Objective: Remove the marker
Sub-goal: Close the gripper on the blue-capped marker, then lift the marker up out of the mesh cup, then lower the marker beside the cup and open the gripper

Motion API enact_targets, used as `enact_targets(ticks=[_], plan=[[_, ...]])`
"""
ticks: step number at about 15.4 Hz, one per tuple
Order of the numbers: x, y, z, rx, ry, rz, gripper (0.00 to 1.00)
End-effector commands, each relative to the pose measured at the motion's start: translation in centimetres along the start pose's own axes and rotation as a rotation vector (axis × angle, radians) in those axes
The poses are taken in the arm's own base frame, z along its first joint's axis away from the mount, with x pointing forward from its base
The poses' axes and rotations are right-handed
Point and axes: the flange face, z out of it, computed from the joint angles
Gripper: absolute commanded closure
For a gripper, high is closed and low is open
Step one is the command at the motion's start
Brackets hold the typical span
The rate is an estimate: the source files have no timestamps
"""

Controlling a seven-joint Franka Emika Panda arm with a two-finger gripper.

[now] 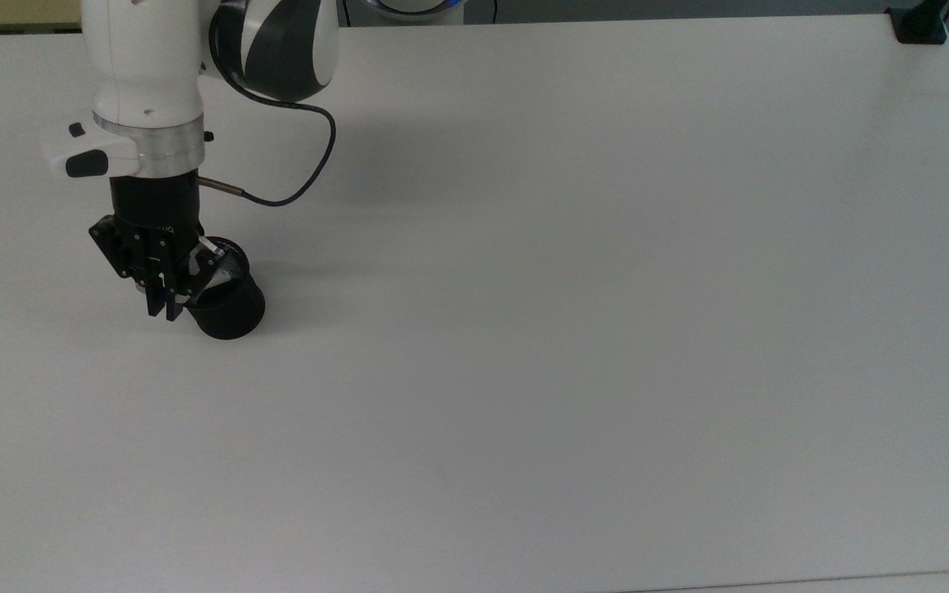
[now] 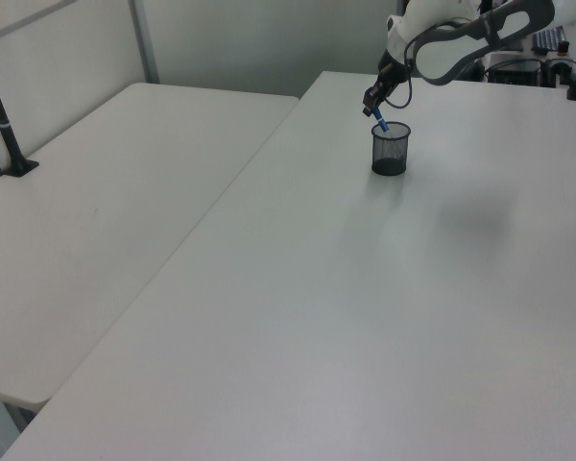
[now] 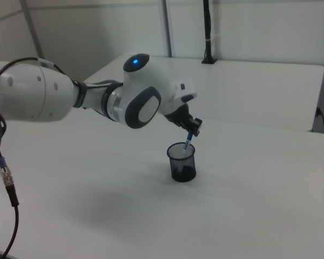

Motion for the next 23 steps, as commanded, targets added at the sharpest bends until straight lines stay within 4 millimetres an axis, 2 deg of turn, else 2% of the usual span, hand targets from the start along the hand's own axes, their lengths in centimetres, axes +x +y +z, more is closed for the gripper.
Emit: enact_targets(ticks=[1, 4, 5, 7, 8, 10, 15, 19, 23], plan=[[1.3, 0.9, -8.0, 0.02, -0.018, 0.04, 1.0], [1.7, 2.4, -15.3, 0.061, -0.046, 0.071, 1.0], [1.2, 2.4, -16.9, 0.074, -0.09, 0.044, 1.0], [-0.2, 1.4, -17.8, 0.102, -0.206, -0.032, 1.0], [-1.0, 0.4, -17.5, 0.119, -0.272, -0.072, 1.0], [-2.8, -1.8, -15.7, 0.149, -0.391, -0.139, 1.0], [-7.3, -7.9, -7.5, 0.17, -0.56, -0.211, 1.0], [-9.2, -10.5, -3.2, 0.158, -0.536, -0.209, 1.0], [-11.0, -11.7, 0.1, 0.15, -0.486, -0.21, 1.0]])
